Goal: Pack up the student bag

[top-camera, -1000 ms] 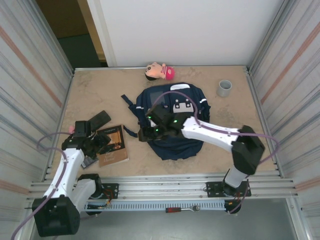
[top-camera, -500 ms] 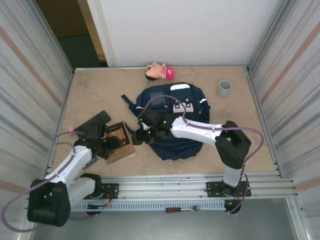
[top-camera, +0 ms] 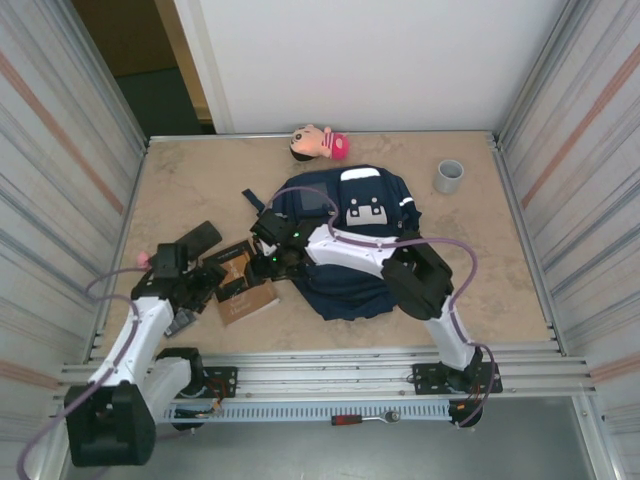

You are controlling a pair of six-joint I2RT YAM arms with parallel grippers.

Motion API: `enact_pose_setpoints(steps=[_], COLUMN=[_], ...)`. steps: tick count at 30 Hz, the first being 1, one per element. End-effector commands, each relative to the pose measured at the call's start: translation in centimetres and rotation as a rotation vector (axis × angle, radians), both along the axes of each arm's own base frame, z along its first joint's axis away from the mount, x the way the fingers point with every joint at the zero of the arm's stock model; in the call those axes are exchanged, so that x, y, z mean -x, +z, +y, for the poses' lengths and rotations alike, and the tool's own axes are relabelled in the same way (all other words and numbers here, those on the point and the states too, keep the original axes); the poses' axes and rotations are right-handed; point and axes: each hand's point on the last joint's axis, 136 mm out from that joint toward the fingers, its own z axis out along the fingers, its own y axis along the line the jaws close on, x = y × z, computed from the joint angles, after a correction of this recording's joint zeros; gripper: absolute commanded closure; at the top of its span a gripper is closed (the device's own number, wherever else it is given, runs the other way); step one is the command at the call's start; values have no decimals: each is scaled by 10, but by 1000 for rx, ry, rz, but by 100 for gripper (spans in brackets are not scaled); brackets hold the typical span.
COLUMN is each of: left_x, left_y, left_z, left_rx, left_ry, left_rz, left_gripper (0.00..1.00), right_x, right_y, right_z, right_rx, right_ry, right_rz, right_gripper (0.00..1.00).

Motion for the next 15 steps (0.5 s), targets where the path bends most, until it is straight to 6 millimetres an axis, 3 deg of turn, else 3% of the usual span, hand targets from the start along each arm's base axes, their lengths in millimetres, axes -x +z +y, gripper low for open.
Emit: enact_pose_setpoints(steps=[1, 5, 11, 15], left_x=[23, 24, 18, 14], left_y=[-12, -20, -30, -35], left_z=[5, 4, -5, -13], left_rx=[18, 29, 68, 108], left_ry=[-15, -29, -77, -113], left_rz=[58, 73, 68, 61], left_gripper=[33, 35, 32, 32], right_x=[-3, -3, 1, 5], right_y=[-22, -41, -84, -89], right_z=[-9, -2, -25, -28], right_rx=[121, 127, 271, 245], right_ry=[47, 64, 55, 49], right_rz=[-23, 21, 100, 152], right_gripper=[37, 43, 72, 84])
